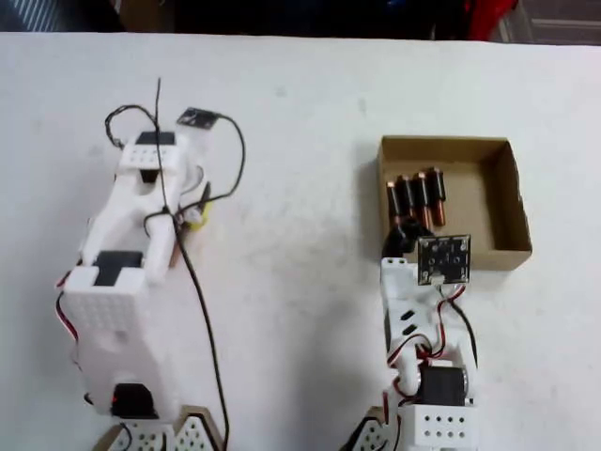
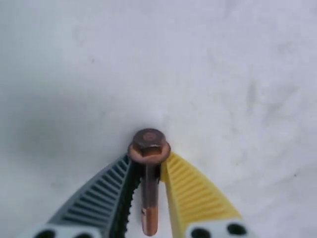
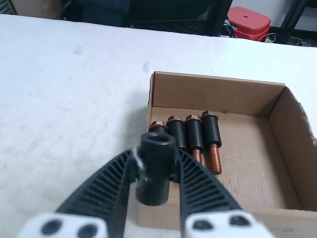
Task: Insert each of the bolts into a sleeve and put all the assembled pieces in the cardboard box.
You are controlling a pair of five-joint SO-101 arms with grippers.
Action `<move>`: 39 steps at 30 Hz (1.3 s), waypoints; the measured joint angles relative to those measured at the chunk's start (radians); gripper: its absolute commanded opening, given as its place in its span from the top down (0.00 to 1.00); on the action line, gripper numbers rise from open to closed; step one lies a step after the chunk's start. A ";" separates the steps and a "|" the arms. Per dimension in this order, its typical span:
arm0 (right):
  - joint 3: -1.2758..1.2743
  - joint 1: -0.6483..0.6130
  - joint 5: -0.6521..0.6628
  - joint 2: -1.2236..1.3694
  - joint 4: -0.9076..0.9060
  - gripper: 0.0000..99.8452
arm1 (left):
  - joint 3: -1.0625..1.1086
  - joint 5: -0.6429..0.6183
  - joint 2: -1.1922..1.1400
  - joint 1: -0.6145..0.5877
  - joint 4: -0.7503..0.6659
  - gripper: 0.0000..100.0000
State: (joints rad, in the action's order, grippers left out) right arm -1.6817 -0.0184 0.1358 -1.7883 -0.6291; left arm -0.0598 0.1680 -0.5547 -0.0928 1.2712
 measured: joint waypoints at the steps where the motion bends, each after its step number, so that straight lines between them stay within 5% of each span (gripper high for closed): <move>1: 0.000 0.000 0.000 0.000 0.000 0.98 | 0.002 0.000 0.000 0.005 0.000 0.97; 13: 0.000 -0.002 0.000 0.000 0.000 0.98 | -0.002 -0.060 0.014 0.006 0.000 0.98; 23: 0.000 -0.224 0.000 0.000 0.055 0.98 | 0.005 -0.069 0.275 0.026 0.126 0.98; 30: 0.000 -0.377 -0.002 0.000 0.133 0.98 | 0.216 -0.071 0.508 0.026 0.129 0.98; 39: 0.000 -0.537 -0.002 0.000 0.167 0.98 | 0.560 -0.069 0.890 0.032 -0.058 0.98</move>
State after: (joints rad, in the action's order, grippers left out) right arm -1.6817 -0.5554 0.1343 -1.7883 -0.4618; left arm 0.5002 0.0990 0.3353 -0.0606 1.2129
